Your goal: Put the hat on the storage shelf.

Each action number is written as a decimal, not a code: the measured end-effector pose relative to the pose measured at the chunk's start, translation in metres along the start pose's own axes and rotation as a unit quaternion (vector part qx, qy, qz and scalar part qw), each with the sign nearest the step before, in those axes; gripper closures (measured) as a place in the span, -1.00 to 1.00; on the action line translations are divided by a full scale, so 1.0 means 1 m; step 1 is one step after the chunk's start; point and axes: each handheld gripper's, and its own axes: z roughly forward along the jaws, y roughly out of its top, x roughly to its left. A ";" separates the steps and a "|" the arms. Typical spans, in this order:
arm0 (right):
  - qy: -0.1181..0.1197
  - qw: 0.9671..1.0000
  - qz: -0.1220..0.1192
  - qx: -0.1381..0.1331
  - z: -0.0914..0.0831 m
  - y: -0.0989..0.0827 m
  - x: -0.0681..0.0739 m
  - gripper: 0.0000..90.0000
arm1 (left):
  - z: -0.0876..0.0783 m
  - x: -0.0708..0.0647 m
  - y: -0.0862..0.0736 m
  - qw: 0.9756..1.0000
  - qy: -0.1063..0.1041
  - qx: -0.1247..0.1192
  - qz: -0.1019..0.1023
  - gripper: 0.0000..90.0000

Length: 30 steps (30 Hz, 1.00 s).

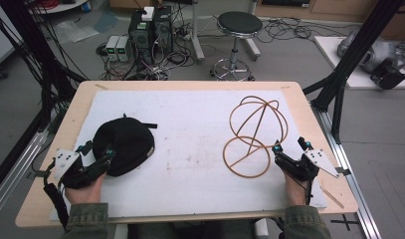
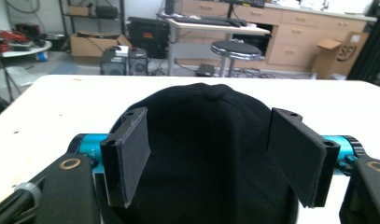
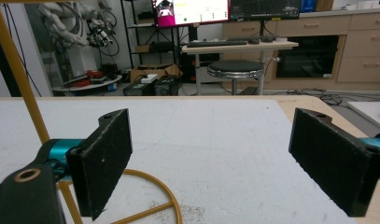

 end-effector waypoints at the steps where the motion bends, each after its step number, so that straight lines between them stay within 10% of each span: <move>1: 0.000 1.000 0.000 0.000 0.000 0.000 0.000 -0.72 | 0.000 0.000 0.000 1.000 0.000 0.000 0.000 -0.33; 30: 0.006 1.000 -0.004 0.004 0.000 0.000 0.000 -0.72 | 0.030 -0.008 -0.007 0.996 -0.008 0.079 0.036 -0.33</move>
